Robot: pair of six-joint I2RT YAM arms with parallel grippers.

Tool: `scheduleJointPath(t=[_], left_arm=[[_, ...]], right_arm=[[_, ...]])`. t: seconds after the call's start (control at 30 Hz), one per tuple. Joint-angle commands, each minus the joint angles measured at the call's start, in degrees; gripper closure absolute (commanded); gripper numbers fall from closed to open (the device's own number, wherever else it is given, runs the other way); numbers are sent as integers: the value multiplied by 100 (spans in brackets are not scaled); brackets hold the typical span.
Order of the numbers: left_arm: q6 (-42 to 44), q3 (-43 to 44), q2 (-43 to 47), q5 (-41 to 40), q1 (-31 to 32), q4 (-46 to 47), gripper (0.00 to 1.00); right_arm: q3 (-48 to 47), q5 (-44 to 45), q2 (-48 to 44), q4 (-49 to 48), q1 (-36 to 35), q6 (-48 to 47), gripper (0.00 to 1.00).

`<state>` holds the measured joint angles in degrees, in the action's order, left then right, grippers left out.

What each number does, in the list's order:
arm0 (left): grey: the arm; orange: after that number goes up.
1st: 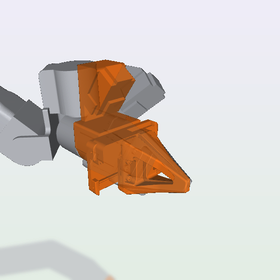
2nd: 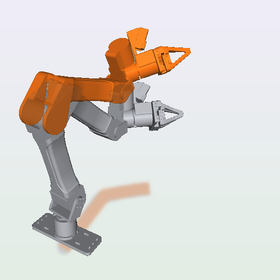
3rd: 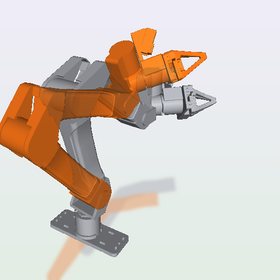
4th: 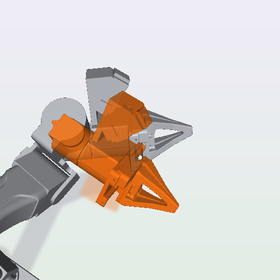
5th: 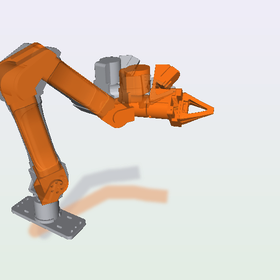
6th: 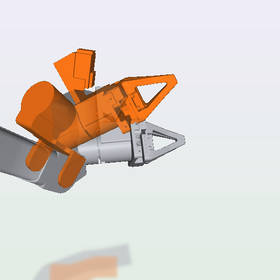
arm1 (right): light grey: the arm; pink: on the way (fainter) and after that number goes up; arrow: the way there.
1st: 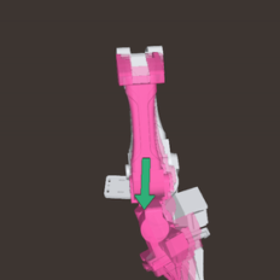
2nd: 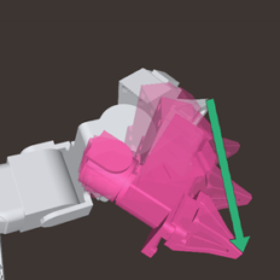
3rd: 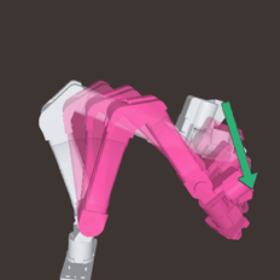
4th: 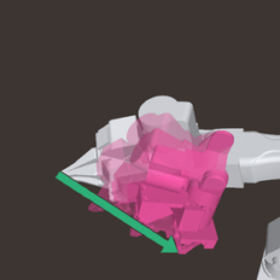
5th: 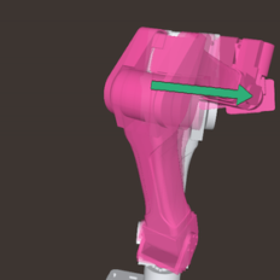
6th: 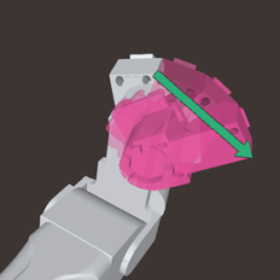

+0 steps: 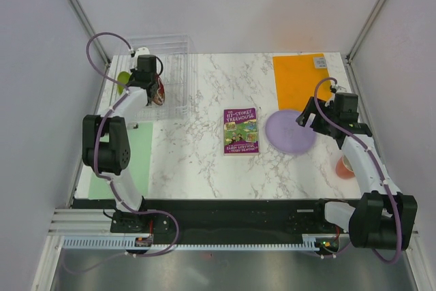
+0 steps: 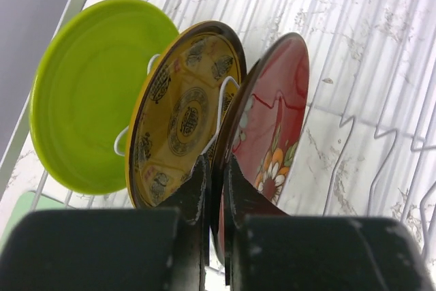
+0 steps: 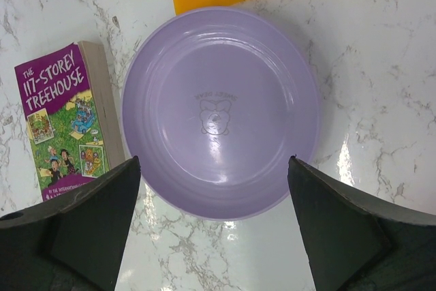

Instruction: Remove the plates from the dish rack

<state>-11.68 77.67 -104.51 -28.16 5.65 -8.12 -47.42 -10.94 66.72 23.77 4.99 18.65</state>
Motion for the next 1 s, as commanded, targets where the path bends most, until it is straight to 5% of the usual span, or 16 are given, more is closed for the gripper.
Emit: scheduleJointPath(t=[0.0,0.77,0.9,0.97], left_arm=[[-62,161,-105,-172,33,249,98],[2126,372,1292,-2404,788,1146,98],[2040,319,1766,-2335,1104,683,98],[1478,284,2204,-1487,1271,260,98]], right_arm=[[-198,-75,-10,-180,19,-64,5],[-136,-66,-467,92,19,-99,5],[-241,-267,-625,137,19,-64,5],[-259,-522,-730,41,10,-46,5]])
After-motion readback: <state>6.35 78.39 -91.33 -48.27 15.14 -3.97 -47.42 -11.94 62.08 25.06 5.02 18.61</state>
